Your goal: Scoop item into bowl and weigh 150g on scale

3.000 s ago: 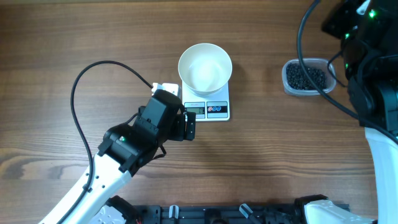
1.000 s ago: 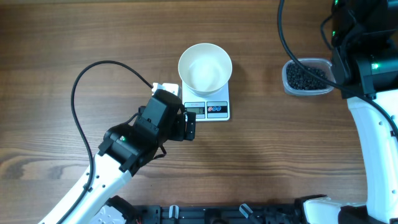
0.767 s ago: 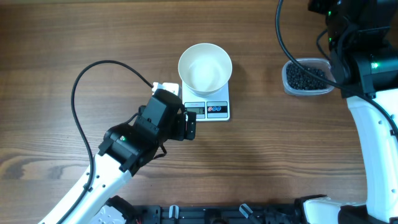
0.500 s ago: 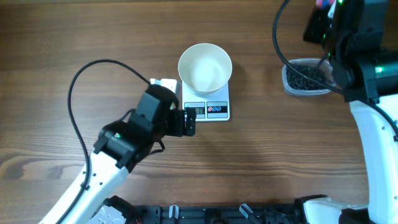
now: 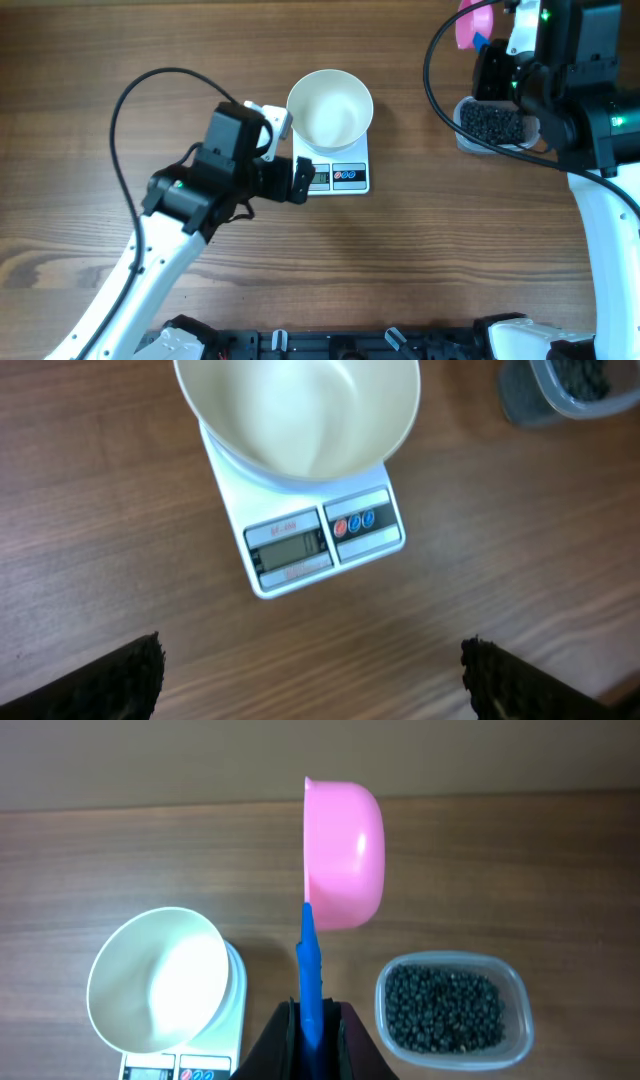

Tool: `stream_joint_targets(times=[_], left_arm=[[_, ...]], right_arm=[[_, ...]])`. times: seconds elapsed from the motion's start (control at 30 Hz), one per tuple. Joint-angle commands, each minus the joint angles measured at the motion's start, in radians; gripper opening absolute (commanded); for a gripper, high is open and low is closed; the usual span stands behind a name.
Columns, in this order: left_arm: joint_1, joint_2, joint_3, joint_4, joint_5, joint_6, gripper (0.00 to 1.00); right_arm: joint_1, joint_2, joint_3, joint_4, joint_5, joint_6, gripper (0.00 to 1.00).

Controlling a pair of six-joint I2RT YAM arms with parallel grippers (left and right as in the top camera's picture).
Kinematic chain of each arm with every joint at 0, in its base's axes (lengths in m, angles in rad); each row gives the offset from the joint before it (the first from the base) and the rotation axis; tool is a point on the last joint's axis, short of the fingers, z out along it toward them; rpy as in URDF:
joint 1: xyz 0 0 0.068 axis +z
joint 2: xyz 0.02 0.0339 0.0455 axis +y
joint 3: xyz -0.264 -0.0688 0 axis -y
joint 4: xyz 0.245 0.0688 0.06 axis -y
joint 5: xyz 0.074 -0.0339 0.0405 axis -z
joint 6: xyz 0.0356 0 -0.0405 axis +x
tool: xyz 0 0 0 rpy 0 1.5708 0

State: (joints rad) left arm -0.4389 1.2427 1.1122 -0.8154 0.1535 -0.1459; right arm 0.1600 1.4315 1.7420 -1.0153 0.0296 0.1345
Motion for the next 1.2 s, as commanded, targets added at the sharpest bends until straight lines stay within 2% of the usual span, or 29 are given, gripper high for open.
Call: stream_joint_targets(times=[0.0,0.13,0.27,0.33,0.4,0.57,0.73,1.17], left_arm=[[-0.055,0.018,0.016,0.031,-0.163,-0.132,1.00],[-0.141,0.018,0.016,0.049,-0.332,-0.146,1.00],[-0.143,0.018,0.016,0.051,-0.313,-0.143,1.00],[-0.143,0.018,0.016,0.077,-0.210,-0.036,1.00],[-0.145,0.018,0.016,0.091,-0.208,-0.036,1.00],[-0.156,0.018,0.016,0.091,-0.214,-0.053,1.00],[-0.209,0.018,0.016,0.090,-0.252,-0.126,1.00],[-0.209,0.020,0.016,0.056,-0.305,-0.154,1.00]], right_arm=[[-0.027,-0.016,0.011,0.020,-0.017,-0.015,0.05],[-0.143,-0.015,0.011,0.018,-0.090,-0.016,0.04],[-0.208,-0.015,0.011,0.011,-0.185,-0.034,0.04],[-0.209,-0.015,0.011,0.005,-0.185,-0.051,0.04],[-0.209,-0.015,0.011,0.005,-0.185,-0.054,0.04],[-0.209,-0.015,0.011,0.005,-0.185,-0.054,0.04],[-0.209,-0.015,0.011,0.005,-0.185,-0.054,0.04],[-0.209,-0.015,0.011,-0.036,-0.185,-0.053,0.04]])
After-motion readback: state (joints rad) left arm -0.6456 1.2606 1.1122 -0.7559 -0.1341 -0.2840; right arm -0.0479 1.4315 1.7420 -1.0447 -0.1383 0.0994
